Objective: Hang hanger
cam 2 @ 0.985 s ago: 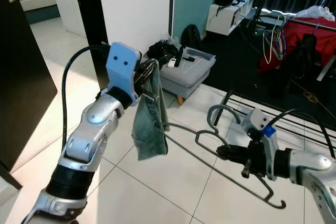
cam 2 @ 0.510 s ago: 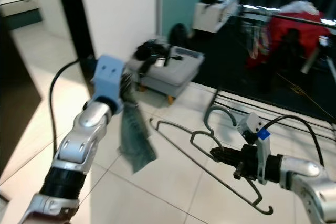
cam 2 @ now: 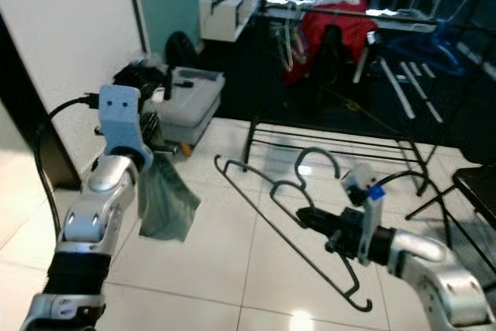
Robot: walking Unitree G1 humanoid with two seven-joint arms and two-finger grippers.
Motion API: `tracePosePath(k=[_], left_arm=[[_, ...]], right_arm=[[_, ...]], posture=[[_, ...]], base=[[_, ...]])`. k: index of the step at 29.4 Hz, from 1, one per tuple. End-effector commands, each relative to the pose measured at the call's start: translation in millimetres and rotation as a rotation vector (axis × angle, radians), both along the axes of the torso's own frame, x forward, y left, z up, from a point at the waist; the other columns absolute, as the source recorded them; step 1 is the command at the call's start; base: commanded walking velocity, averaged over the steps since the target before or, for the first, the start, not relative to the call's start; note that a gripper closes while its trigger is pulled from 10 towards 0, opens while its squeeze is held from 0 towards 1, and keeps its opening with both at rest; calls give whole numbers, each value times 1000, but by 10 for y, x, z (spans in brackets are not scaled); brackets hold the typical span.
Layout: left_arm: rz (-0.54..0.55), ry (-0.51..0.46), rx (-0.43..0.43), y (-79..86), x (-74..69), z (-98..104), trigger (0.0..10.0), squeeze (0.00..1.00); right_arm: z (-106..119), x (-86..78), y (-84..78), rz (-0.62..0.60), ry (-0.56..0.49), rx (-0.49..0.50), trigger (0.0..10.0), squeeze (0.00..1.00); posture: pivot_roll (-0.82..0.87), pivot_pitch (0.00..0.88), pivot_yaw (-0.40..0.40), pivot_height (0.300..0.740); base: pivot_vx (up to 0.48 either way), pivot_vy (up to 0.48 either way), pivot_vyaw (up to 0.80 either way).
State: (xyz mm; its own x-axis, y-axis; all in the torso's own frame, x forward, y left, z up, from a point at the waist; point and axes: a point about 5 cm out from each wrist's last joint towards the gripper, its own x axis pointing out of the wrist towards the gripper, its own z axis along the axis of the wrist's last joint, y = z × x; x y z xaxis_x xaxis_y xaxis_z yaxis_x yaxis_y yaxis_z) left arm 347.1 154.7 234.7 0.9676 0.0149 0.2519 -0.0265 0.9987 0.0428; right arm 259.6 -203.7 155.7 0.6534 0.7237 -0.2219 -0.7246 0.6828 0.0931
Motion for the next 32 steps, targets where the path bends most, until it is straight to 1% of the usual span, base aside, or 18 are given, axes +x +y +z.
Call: tracePosePath(k=[1,2,4,5,6,7,10,11,12,13,15,18,19,22,23,28,29,32], left_arm=[[19,-24,-9,34,-16,32,10000,0],[25,-35,-12,37,-18,53,10000,0],[25,-35,-12,37,-18,53,10000,0],[22,-49,-26,44,-15,86,10000,0],[-5,-74,-26,49,-14,153,10000,0],[-40,-103,-13,47,-17,221,10000,0],[-64,-123,-1,46,-21,266,10000,0],[-96,-143,34,30,-31,309,10000,0],[-96,-143,34,30,-31,309,10000,0],[-116,-157,64,14,-37,334,10000,0],[-156,-179,83,-39,-50,377,10000,0],[-177,-193,82,-89,-61,398,10000,0],[-177,-193,82,-89,-61,398,10000,0],[-200,-205,72,-157,-76,418,10000,0],[-216,-211,64,-207,-82,428,10000,0],[-228,-211,64,-234,-80,428,10000,0],[-238,-213,69,-250,-77,427,10000,0],[-244,-215,70,-255,-76,433,10000,0]], right_arm=[[-4,26,56,2,-20,-9,10000,0],[-11,42,91,1,-24,-9,10000,0],[-11,42,91,1,-24,-9,10000,0],[-19,48,153,23,-26,-7,10000,0],[-26,30,190,66,-20,-29,10000,0],[-29,8,192,102,-12,-52,10000,0],[-31,-8,189,124,-6,-68,10000,0],[-14,-32,149,143,1,-89,10000,0],[-14,-32,149,143,1,-89,10000,0],[8,-55,108,157,8,-101,10000,0],[49,-143,23,208,36,-139,10000,0],[70,-190,-19,227,46,-158,10000,0],[70,-190,-19,227,46,-158,10000,0],[67,-185,-40,213,49,-167,10000,0],[41,-196,-12,228,65,-159,10000,0],[21,-220,41,261,79,-149,10000,0],[24,-250,84,297,89,-139,10000,0],[39,-254,84,304,90,-139,10000,0]], posture=[[-38,46,-57,740],[-40,47,-55,740],[-40,47,-55,740],[-38,47,-56,740],[-27,48,-60,740],[-27,47,-60,740],[-27,47,-60,740],[-27,48,-60,740],[-27,48,-60,740],[-28,49,-58,740],[-30,49,-55,740],[-34,48,-54,740],[-34,48,-54,740],[-37,48,-53,740],[-36,48,-52,740],[-35,47,-53,740],[-31,46,-51,740],[-32,46,-51,740]], base=[[0,0,0],[0,0,0],[0,0,0],[0,0,0],[0,0,0],[0,0,0],[0,0,0],[0,0,0],[0,0,0],[0,0,0],[0,0,0],[0,0,0],[0,0,0],[0,0,0],[0,0,0],[0,0,0],[0,0,0],[0,0,0]])
